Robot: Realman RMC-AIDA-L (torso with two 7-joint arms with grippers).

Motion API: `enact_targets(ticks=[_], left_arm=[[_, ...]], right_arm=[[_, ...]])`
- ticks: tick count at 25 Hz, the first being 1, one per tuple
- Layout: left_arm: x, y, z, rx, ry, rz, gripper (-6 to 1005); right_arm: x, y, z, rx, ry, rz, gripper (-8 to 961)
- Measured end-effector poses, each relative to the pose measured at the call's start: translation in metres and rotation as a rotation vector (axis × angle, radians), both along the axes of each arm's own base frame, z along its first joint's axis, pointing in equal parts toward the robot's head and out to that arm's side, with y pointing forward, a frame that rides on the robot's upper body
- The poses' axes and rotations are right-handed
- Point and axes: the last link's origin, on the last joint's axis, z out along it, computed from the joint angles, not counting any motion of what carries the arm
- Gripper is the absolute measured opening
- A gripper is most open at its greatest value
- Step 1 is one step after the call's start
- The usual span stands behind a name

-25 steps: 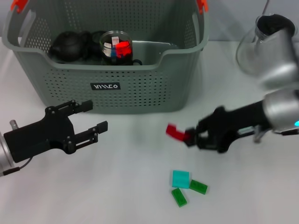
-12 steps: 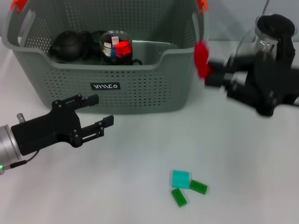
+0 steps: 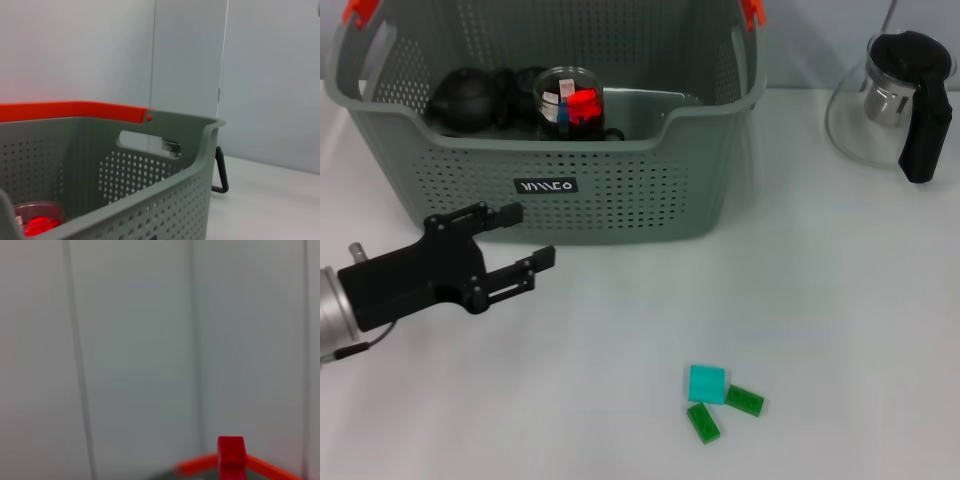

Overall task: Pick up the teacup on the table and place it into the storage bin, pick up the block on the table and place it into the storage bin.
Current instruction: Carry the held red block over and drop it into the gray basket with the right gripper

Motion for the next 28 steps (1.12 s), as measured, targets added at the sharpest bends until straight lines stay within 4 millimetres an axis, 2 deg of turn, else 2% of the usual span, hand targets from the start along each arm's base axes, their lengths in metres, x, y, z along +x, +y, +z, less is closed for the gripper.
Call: enact_targets(ticks=[3, 7, 9, 12, 14, 17, 20, 28], left_arm=[[-0.002, -0.006, 0.008, -0.009, -0.001, -0.014, 691], [-0.001, -0.013, 0.021, -0.012, -0.043, -0.034, 691], [-0.001, -0.017, 0.025, -0.001, -0.063, -0.039, 691], [-0.002, -0.020, 0.029, 0.014, -0.080, -0.040, 691], [-0.002, -0.021, 0.030, 0.017, -0.085, -0.039, 691], [-0.001, -0.022, 0.030, 0.014, -0.091, -0.043, 691], [-0.001, -0.022, 0.029, 0.012, -0.097, -0.047, 691], [-0.001, -0.024, 0.027, 0.011, -0.104, -0.042, 691]], right_arm=[[-0.027, 0.021, -0.006, 0.006, -0.186, -0.090, 201], [-0.050, 0.047, -0.033, 0.093, -0.461, -0.168, 201], [-0.053, 0.059, -0.052, 0.133, -0.575, -0.188, 200], [-0.057, 0.066, -0.090, 0.138, -0.688, -0.162, 200], [-0.054, 0.068, -0.113, 0.117, -0.746, -0.154, 200], [-0.048, 0.071, -0.135, 0.087, -0.811, -0.152, 199], [-0.043, 0.072, -0.145, 0.076, -0.835, -0.156, 198], [-0.046, 0.072, -0.148, 0.072, -0.803, -0.173, 205]])
